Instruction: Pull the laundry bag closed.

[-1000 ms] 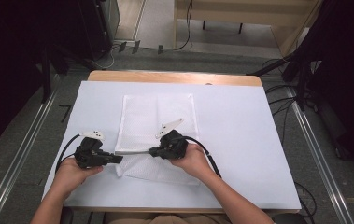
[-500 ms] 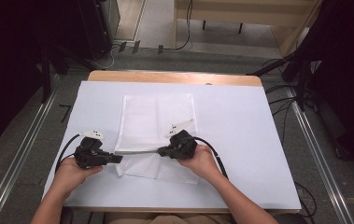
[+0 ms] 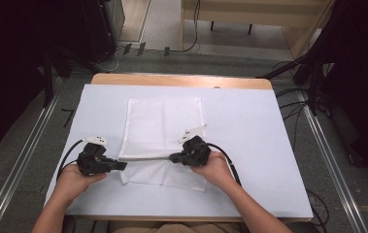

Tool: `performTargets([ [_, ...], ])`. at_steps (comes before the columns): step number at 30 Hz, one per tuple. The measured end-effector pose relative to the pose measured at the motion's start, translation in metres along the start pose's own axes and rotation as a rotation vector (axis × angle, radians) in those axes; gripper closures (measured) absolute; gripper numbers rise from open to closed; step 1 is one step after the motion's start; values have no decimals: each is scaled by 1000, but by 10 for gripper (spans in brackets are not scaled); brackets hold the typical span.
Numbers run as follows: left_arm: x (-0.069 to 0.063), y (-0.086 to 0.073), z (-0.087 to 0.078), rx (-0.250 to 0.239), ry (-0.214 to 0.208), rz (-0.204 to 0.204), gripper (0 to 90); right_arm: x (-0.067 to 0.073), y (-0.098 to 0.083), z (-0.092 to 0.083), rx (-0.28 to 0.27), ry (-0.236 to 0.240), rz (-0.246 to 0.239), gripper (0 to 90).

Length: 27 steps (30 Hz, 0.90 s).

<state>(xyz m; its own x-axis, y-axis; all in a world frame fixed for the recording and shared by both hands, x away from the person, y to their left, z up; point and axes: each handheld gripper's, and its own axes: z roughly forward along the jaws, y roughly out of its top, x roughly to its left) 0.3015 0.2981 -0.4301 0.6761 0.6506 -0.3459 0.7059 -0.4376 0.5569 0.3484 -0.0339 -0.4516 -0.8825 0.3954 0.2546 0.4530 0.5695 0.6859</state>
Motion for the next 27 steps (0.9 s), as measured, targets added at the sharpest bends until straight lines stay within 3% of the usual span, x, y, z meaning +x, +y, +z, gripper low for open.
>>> performTargets([
  [27,0,-1,-1,6,-6,5,876,-4,-10,-13,26,-6,-1,884],
])
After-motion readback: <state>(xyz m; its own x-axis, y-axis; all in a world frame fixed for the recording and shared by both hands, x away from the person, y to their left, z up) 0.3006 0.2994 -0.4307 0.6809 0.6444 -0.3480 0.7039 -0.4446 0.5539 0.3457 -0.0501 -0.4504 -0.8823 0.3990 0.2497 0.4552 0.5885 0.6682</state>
